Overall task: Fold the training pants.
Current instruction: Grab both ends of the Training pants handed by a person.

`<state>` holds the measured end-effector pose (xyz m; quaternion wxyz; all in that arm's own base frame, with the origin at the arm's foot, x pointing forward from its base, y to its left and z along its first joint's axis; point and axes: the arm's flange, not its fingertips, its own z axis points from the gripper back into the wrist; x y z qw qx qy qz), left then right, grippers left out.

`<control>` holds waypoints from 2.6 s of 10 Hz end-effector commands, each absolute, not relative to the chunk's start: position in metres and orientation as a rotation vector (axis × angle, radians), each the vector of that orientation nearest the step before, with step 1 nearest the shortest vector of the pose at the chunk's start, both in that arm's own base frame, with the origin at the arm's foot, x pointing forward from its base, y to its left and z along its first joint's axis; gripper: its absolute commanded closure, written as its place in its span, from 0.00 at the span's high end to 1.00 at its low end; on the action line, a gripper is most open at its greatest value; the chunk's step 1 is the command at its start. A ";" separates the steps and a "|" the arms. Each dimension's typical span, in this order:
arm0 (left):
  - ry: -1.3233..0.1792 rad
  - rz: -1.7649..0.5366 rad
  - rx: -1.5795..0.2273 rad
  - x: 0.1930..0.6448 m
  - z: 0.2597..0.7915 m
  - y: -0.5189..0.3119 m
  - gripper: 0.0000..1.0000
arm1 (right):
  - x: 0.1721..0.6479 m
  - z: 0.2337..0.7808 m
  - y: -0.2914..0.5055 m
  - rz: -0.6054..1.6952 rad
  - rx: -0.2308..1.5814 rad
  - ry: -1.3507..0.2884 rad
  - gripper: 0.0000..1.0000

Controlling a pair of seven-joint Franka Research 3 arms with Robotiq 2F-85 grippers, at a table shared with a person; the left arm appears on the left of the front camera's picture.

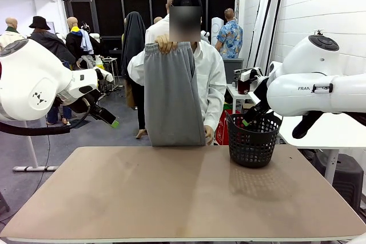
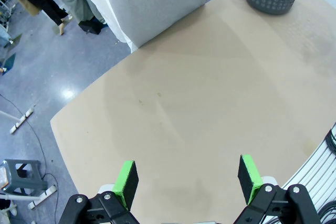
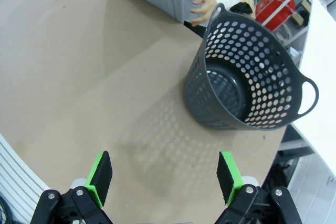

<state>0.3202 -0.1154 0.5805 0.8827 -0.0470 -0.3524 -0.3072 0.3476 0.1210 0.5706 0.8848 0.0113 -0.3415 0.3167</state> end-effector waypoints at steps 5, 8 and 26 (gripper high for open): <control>-0.732 -0.641 -0.101 0.321 0.580 -0.115 1.00 | 0.348 0.570 0.121 0.659 0.024 -0.710 1.00; -0.732 -0.641 -0.101 0.321 0.580 -0.115 1.00 | 0.348 0.570 0.121 0.659 0.024 -0.710 1.00; -0.772 -0.946 -0.127 0.333 0.585 -0.115 1.00 | 0.366 0.584 0.115 0.983 -0.124 -0.784 1.00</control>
